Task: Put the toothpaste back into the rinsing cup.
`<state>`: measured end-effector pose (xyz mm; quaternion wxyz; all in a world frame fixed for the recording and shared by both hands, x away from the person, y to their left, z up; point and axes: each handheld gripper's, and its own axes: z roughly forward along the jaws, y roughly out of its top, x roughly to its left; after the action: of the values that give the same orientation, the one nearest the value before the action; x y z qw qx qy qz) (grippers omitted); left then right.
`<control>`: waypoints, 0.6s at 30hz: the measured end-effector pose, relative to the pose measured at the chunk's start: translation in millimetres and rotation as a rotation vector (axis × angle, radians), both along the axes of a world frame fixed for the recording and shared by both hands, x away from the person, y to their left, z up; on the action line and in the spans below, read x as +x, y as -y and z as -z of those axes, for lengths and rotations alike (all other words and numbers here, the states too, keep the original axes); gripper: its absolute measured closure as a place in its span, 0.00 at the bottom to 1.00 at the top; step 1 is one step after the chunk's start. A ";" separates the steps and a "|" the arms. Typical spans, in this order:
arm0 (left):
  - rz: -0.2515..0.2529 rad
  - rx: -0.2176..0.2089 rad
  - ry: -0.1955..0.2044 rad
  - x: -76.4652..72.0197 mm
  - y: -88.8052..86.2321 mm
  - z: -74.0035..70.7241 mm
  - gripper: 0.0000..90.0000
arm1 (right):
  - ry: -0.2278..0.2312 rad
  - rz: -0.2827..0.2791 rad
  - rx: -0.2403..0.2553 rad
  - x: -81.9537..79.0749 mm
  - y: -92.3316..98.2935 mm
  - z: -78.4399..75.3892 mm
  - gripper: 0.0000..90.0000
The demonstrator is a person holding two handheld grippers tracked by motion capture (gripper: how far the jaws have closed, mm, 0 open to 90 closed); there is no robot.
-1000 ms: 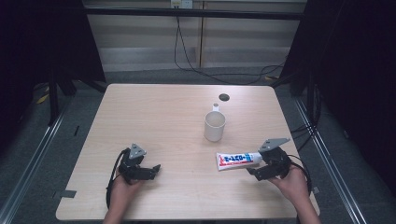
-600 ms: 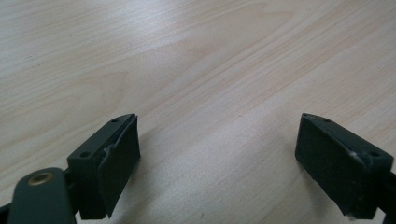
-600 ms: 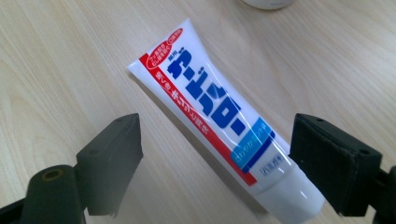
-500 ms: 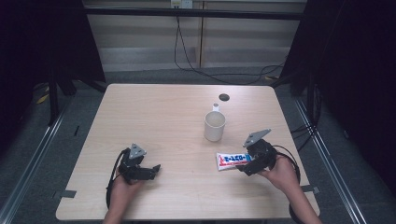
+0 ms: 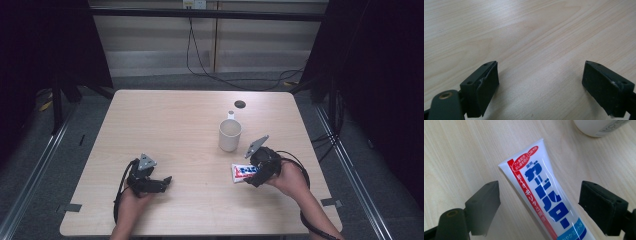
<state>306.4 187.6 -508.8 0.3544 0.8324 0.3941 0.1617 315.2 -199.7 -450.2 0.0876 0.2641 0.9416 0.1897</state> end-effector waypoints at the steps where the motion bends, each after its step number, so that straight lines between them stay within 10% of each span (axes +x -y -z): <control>1: 0.000 0.000 0.000 0.0 0.0 0.0 0.15 | -0.004 -0.003 -0.004 0.8 -1.8 1.0 0.18; 18: 0.002 -0.001 -0.001 0.1 0.0 0.0 0.15 | -0.048 -0.062 -0.094 9.2 -13.8 13.5 0.19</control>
<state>306.4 187.6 -508.8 0.3547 0.8327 0.3936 0.1608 324.4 -185.9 -463.7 0.0716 0.2350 0.9590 0.1413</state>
